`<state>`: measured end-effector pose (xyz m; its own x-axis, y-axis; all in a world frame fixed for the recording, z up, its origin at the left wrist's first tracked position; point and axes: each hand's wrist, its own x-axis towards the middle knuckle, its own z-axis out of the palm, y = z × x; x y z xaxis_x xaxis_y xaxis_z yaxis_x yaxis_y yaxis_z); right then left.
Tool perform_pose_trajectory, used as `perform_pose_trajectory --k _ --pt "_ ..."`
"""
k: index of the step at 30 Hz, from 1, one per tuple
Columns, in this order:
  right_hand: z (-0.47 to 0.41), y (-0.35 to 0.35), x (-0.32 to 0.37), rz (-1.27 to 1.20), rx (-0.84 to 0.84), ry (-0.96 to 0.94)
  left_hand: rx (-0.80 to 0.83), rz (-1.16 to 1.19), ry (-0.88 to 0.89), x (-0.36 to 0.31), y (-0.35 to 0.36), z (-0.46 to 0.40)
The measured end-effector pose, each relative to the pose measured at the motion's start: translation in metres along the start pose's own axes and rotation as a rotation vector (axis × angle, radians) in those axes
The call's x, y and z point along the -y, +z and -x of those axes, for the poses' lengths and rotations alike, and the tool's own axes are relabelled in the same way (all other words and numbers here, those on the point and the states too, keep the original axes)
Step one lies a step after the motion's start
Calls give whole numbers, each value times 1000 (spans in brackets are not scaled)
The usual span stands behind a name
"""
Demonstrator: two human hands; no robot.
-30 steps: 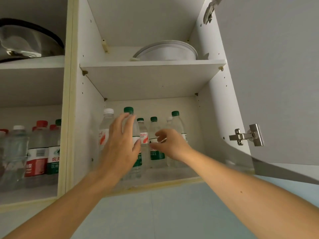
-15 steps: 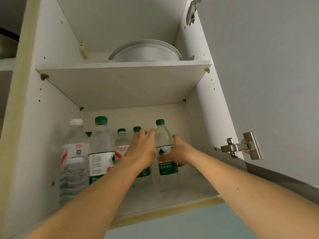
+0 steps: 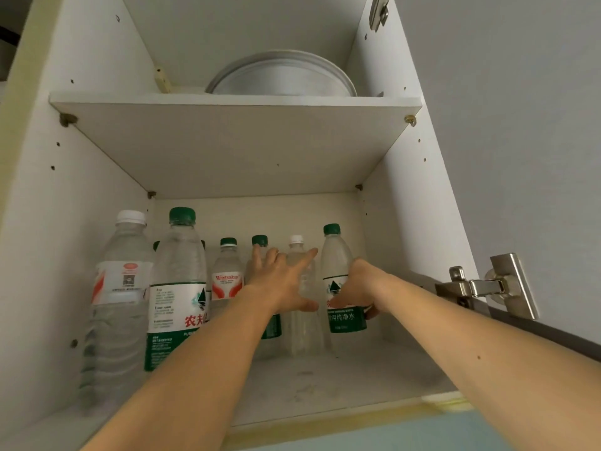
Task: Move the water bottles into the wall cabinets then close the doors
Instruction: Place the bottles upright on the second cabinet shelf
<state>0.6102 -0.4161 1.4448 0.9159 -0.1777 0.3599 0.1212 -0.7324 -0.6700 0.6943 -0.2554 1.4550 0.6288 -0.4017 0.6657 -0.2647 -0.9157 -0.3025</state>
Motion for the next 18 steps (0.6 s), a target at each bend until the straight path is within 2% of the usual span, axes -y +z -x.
perform_pose_trajectory --k 6,18 --pt "-15 3 -1 -30 46 11 -106 93 8 8 3 2" --pt "-39 22 -2 -48 33 -63 -54 -15 -16 11 6 4"
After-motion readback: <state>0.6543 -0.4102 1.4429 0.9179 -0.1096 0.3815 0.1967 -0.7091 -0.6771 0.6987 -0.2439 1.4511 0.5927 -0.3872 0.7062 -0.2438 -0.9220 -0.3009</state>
